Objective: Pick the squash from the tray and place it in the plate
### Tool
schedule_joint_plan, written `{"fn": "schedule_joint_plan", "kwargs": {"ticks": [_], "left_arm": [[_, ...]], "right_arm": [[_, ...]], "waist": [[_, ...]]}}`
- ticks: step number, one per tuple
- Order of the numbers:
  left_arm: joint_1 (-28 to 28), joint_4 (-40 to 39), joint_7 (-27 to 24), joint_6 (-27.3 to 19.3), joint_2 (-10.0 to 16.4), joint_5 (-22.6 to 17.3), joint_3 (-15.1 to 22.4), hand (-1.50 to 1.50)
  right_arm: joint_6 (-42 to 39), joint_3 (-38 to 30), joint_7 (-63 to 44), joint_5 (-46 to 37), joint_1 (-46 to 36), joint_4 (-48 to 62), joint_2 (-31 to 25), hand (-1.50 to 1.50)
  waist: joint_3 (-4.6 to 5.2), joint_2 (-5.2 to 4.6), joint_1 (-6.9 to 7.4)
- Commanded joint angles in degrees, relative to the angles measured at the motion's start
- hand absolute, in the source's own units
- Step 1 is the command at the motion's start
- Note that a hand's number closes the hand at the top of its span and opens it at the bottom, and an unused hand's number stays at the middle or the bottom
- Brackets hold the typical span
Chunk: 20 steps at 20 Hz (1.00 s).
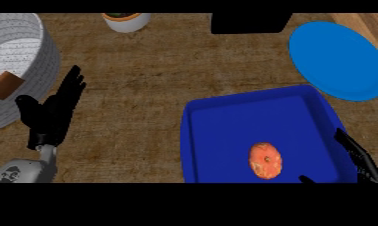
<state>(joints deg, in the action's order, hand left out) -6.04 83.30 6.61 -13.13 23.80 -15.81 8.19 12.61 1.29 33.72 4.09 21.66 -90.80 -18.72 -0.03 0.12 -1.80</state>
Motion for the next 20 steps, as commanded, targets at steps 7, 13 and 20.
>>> {"fn": "schedule_joint_plan", "kwargs": {"ticks": [7,13,20], "left_arm": [[-0.84,-2.69,-1.39,4.23,-0.49,1.83,-1.99,0.00],[-3.30,-1.49,2.53,1.89,-3.47,4.13,-0.95,0.00],[-4.16,-9.22,-2.86,6.08,-4.14,3.69,-3.84,0.00]], "right_arm": [[5.00,4.50,-8.15,-14.20,10.63,-9.93,-2.10,-1.50],[1.05,7.88,-22.66,-20.80,7.96,-15.03,-5.14,-1.50],[-1.23,11.41,-33.17,-30.69,3.90,-12.32,-5.43,-1.50]], "waist": [[0.07,-0.07,1.53],[0.07,-0.11,1.74],[0.07,-0.24,1.69]]}}
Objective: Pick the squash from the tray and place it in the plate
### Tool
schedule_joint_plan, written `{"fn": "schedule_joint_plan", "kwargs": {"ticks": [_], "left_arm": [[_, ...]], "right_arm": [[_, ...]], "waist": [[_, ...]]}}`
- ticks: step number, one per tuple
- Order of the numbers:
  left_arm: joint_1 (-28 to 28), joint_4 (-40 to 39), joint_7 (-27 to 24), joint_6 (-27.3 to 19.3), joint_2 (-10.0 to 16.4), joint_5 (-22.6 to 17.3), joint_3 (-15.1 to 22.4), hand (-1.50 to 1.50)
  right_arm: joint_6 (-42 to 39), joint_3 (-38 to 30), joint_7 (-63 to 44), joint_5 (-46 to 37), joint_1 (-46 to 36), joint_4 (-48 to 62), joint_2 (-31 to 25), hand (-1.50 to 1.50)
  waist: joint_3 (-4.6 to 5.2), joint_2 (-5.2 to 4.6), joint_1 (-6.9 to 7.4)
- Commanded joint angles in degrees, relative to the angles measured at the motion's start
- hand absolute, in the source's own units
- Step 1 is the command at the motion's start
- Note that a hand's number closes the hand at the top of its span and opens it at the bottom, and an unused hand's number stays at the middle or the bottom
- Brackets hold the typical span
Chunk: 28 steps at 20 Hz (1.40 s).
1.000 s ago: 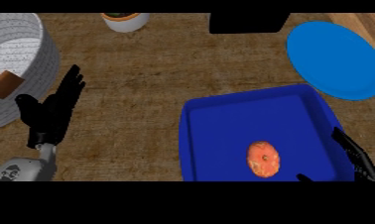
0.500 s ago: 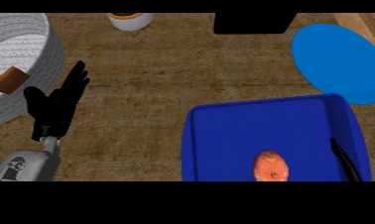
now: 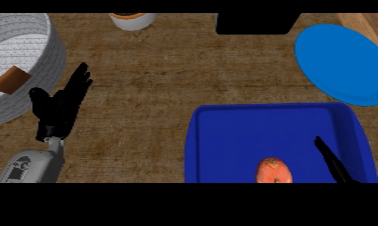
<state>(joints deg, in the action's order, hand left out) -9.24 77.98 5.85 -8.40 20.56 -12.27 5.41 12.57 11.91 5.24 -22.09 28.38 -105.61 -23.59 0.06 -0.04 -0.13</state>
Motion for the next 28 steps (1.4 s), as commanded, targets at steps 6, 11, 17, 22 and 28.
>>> {"fn": "schedule_joint_plan", "kwargs": {"ticks": [6,11,17,22,28], "left_arm": [[-0.61,2.28,2.62,-0.24,-1.60,1.81,-0.50,0.00],[-3.08,-1.85,1.77,2.95,-1.05,1.65,-3.92,0.00],[-1.39,-1.92,0.33,5.10,-2.57,3.50,-5.69,0.00],[-0.52,1.72,2.96,4.14,-4.00,5.36,-5.01,0.00],[-0.42,0.85,1.72,6.94,-4.66,6.18,-8.39,0.00]], "right_arm": [[-7.05,2.67,-18.88,-11.03,-9.32,1.06,-0.15,-1.50],[-11.04,6.47,-23.85,-14.74,-10.65,-0.18,2.75,-1.50],[-14.83,5.28,-25.24,-15.99,-12.76,1.72,4.70,-1.50],[-14.27,5.50,-26.42,-19.81,-20.17,11.14,8.79,-1.50],[-15.08,4.55,-24.99,-22.12,-17.30,10.05,9.52,-1.50]], "waist": [[-0.04,-0.01,0.39],[-0.04,0.00,0.00],[-0.05,0.05,-0.03],[-0.06,0.02,0.18],[-0.06,0.06,0.03]]}}
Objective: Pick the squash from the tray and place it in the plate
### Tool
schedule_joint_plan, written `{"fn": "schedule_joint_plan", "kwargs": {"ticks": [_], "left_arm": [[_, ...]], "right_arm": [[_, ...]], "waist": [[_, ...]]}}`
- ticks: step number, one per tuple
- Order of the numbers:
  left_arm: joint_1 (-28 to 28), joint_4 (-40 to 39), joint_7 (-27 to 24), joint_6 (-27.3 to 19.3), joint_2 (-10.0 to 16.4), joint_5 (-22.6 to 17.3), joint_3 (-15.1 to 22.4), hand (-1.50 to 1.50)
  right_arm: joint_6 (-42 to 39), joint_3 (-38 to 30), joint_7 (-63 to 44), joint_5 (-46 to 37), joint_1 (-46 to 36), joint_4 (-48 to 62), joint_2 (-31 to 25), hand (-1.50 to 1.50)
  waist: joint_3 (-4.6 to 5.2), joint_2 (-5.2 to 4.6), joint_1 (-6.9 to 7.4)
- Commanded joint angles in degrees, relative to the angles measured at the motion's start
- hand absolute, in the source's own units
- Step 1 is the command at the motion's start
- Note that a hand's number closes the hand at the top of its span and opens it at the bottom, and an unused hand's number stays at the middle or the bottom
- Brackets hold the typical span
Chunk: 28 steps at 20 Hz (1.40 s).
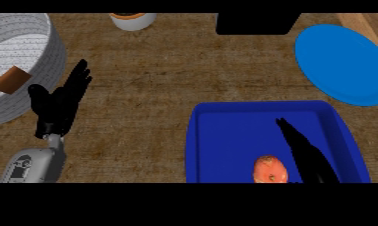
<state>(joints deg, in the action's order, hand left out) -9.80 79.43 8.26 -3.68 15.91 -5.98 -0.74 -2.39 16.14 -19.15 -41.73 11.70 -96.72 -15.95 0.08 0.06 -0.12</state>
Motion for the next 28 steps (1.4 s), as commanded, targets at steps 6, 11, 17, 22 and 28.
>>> {"fn": "schedule_joint_plan", "kwargs": {"ticks": [6,11,17,22,28], "left_arm": [[6.11,4.76,-1.49,1.24,-1.45,1.43,-0.35,0.00],[2.91,2.99,1.28,2.73,-0.86,0.72,-1.96,0.00],[-2.37,-1.32,1.34,2.03,-2.67,2.26,-2.07,0.00],[-2.11,3.24,3.21,3.10,-1.24,2.83,-0.21,0.00],[-2.92,0.30,3.25,2.74,-2.53,1.90,-1.41,0.00]], "right_arm": [[-4.44,1.43,2.89,-1.76,1.20,2.55,-0.71,1.50],[-2.20,4.35,6.64,-5.10,-2.78,8.04,2.47,1.50],[-3.20,1.68,6.07,-4.57,-10.35,11.55,5.79,1.50],[-13.42,-5.90,1.73,0.77,-33.14,23.69,6.71,1.50],[1.11,-7.84,2.82,-9.26,-45.94,34.36,6.76,1.50]], "waist": [[-0.10,0.08,0.35],[-0.10,-0.03,0.28],[-0.09,-0.12,0.18],[-0.21,-0.89,4.01],[-0.11,-0.54,1.80]]}}
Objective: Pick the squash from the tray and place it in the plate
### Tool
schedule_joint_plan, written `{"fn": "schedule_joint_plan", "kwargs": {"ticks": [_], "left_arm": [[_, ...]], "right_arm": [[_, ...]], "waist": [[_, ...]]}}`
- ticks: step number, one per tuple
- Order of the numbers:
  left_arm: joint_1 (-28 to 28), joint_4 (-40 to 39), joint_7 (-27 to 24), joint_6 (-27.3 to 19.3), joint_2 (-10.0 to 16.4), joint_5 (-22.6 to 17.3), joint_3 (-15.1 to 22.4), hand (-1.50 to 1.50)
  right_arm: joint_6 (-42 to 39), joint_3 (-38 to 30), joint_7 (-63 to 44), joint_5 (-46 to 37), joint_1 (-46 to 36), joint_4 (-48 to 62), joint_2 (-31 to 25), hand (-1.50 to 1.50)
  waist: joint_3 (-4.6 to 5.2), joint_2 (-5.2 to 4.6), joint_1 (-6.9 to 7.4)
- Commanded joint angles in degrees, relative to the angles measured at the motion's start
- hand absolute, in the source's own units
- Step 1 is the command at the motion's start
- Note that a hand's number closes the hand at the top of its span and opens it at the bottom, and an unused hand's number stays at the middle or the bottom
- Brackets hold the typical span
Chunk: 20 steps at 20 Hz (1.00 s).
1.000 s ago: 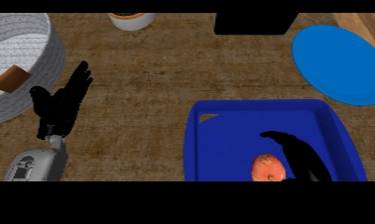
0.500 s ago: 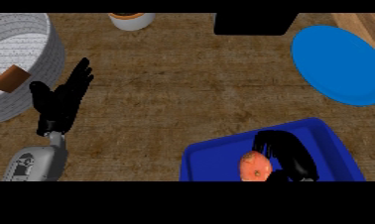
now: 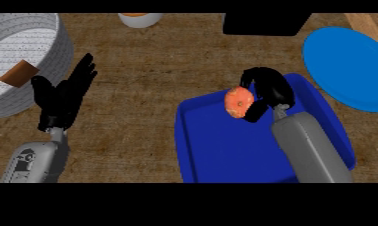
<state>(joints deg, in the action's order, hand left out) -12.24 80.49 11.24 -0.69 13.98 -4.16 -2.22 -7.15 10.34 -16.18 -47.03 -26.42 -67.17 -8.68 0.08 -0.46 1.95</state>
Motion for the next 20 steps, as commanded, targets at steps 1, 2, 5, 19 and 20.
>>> {"fn": "schedule_joint_plan", "kwargs": {"ticks": [1,2,5,19,20], "left_arm": [[1.13,-0.09,-1.71,-0.23,-0.50,0.52,0.05,0.00],[0.49,-2.94,-3.07,0.33,-0.41,0.17,-0.71,0.00],[1.86,-1.73,-2.28,-0.47,0.13,0.27,-1.41,0.00],[1.23,0.91,1.45,0.19,-0.11,0.60,-1.39,0.00],[1.36,0.53,-0.45,-0.74,-1.25,1.69,-0.65,0.00]], "right_arm": [[7.54,-3.60,1.12,-4.36,-8.90,5.75,-2.48,1.50],[13.07,-2.26,1.20,-6.37,-6.87,4.30,-0.24,1.50],[19.89,-3.92,-3.33,-10.15,-9.83,-1.82,-1.17,1.50],[31.22,-20.27,-3.54,-5.13,-12.75,6.83,-7.59,1.50],[34.64,-21.62,-0.49,-4.32,-10.93,9.10,-8.19,1.50]], "waist": [[-0.11,0.00,-0.16],[-0.09,0.00,-0.89],[-0.04,0.52,-1.50],[-0.11,0.33,-1.56],[-0.12,0.26,-1.55]]}}
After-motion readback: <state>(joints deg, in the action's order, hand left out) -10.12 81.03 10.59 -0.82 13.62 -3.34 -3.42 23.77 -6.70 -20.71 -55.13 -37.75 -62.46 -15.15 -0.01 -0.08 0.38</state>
